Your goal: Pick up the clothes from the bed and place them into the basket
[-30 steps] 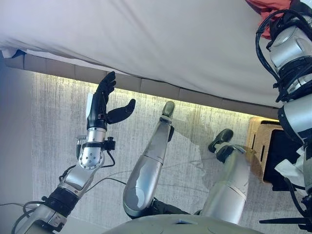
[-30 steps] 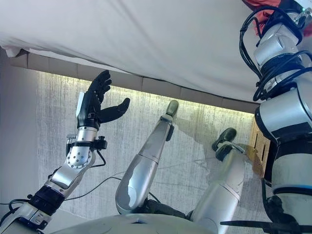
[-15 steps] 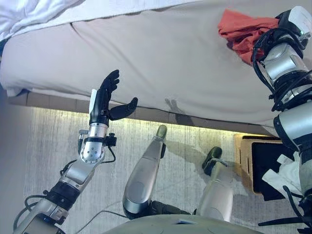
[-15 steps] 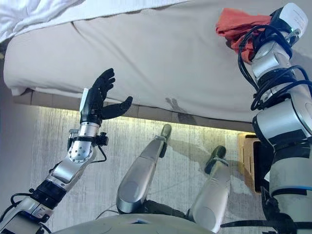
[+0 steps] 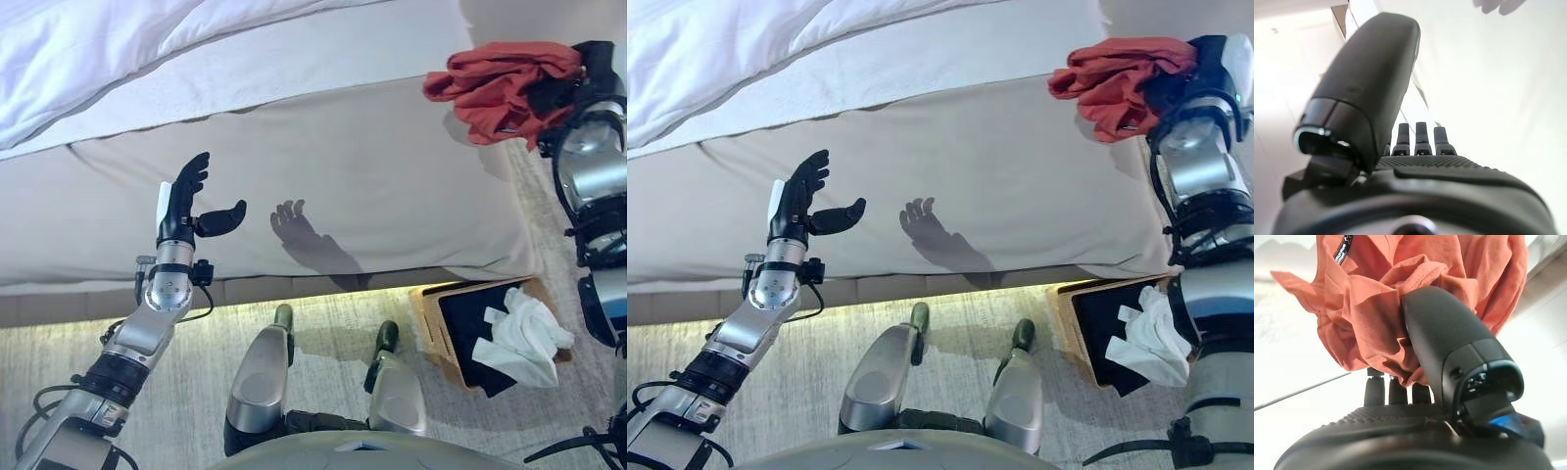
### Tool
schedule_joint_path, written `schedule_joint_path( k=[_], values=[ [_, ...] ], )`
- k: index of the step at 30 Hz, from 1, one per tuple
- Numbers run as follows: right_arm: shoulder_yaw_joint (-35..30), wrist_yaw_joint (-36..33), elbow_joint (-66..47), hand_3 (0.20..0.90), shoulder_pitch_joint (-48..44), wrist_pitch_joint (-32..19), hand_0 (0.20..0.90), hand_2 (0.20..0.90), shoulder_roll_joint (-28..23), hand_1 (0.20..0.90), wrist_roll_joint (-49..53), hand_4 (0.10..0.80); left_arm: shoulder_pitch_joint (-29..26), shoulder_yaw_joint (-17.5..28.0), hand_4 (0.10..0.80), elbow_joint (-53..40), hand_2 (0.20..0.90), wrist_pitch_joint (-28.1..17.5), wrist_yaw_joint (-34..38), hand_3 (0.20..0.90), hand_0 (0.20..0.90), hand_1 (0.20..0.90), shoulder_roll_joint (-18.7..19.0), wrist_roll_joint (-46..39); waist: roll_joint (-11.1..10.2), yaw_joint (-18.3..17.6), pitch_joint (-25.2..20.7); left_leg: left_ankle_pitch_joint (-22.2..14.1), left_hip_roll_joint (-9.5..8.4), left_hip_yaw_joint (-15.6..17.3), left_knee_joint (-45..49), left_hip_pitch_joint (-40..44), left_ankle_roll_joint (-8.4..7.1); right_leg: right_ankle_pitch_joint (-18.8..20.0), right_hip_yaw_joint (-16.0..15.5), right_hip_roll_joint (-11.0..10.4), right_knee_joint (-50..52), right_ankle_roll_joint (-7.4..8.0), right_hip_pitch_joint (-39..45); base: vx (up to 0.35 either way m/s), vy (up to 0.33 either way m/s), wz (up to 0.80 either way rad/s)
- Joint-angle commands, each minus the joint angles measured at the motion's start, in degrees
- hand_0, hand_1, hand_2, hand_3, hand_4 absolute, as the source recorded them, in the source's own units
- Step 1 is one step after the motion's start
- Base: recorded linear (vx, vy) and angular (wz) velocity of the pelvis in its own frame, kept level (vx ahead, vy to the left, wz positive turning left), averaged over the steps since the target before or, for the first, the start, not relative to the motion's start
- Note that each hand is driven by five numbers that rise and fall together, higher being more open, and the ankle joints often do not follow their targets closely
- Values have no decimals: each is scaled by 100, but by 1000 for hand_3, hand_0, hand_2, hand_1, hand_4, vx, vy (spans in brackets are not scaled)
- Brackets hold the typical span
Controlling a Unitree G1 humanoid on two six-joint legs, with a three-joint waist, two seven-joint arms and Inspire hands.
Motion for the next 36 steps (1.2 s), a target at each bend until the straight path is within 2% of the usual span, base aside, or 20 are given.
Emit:
schedule_joint_path(
  k=[1,6,13,17,25,36],
  values=[
    [213,-169,-386,200,253,-550,300,300,-726,300,-96,100,297,-33,800,52,900,-366,-141,900,900,900,-156,421,-7,-248,-1560,-177,539,48,-792,591,-162,-92,109,12,-31,217,13,49,8,-27],
    [-30,-31,-574,200,586,-600,300,300,-872,300,-89,100,229,-115,800,274,900,-398,-275,900,900,900,-305,489,-37,-495,-1854,26,661,260,-1517,1075,-280,142,223,130,-455,342,44,27,-6,-27],
    [-241,291,-868,200,997,-377,300,300,-848,300,-184,100,-139,-336,800,668,900,-465,-392,900,900,900,-457,588,-30,-881,-1974,247,765,535,-2189,1517,-414,220,419,366,-709,407,-26,-10,-39,-32],
    [-363,515,-930,200,1396,-255,300,300,-657,300,-183,100,-341,-445,800,833,900,-448,-365,900,900,900,-588,707,-11,-1122,-1991,273,794,717,-2355,1719,-453,216,582,487,-746,372,-48,10,-8,-25],
    [-533,753,-709,200,2217,-182,300,300,22,300,-230,100,-585,-572,800,938,900,-234,-555,900,900,900,-733,865,63,-1371,-1885,197,865,959,-2406,1929,-485,197,728,613,-713,299,-136,14,-46,-16],
    [-523,552,-55,200,2484,-136,300,300,580,300,-298,100,-563,-721,800,891,900,-285,-619,900,900,900,-743,892,292,-1413,-1678,183,855,999,-2416,1894,-495,168,827,632,-693,264,-219,-9,-32,-6]
  ],
)
